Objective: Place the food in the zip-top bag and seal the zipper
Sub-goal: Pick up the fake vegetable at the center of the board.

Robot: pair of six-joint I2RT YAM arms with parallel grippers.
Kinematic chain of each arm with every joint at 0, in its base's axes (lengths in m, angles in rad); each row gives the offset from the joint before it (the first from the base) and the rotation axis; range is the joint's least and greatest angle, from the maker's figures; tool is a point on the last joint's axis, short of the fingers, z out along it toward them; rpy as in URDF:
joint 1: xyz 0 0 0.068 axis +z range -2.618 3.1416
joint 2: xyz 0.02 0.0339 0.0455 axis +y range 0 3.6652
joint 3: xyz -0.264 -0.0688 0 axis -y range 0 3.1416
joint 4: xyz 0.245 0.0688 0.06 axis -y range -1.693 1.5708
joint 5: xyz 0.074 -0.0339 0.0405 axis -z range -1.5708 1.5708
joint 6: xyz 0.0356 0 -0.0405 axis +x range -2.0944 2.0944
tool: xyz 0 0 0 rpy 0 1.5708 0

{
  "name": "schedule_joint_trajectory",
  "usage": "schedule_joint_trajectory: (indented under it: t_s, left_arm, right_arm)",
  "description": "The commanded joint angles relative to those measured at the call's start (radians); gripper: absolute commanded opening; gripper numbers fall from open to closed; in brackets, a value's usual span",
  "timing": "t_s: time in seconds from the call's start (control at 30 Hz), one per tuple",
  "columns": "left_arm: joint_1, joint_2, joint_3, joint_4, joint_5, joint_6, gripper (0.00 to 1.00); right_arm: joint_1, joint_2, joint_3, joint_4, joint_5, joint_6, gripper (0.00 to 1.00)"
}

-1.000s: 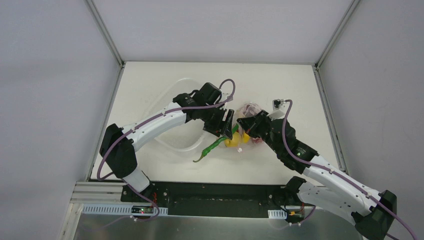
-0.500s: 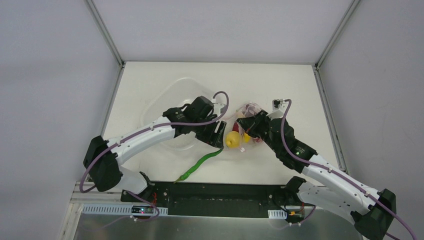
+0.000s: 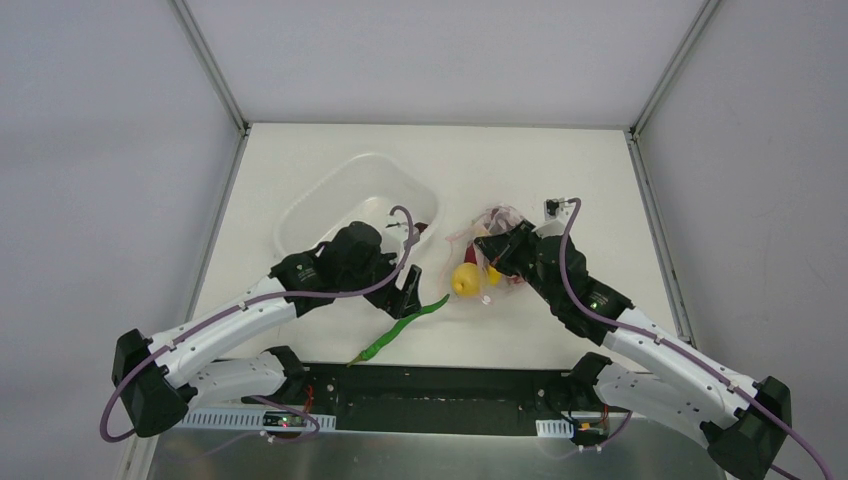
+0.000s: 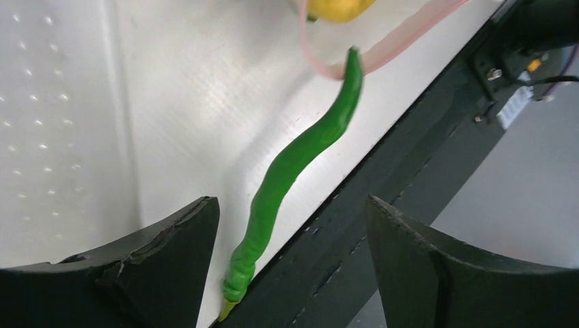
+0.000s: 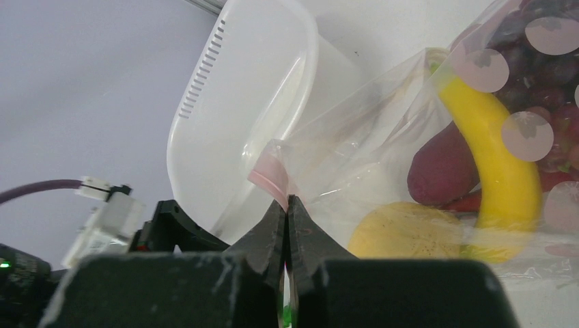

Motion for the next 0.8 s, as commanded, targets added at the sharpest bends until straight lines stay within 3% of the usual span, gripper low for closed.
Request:
schedule_joint_trajectory:
  t_s: [0.0,0.17,0.33,0.67,0.77]
  left_arm:
    - [0.002,-0.012,-0.101,-0.025,-0.091,0.043,0.82]
    - [-0.003,-0.043,-0.230,0.120,-0.043,0.087,0.84]
    - [-0.004,-0.020,-0.240,0.134,-0.072,0.114,0.81]
    - [-0.049,0.093,-0.200,0.134,0.037,0.141,0.65]
    - [-0.055,0.147,-0.172,0.120,0.062,0.150,0.51]
  right_arm:
    - [-0.008,0.000,0.042,0.011,0.012,0.000,0.01]
    - [-0.011,0.010,0.044,0.011,0.007,-0.001,0.01]
    - [-0.013,0.015,0.046,0.011,-0.002,-0.001,0.01]
    - [-0.018,0.009,0.045,0.002,0.001,-0.001,0.02]
    - [-0.018,0.008,0.042,0.000,0.001,0.002,0.02]
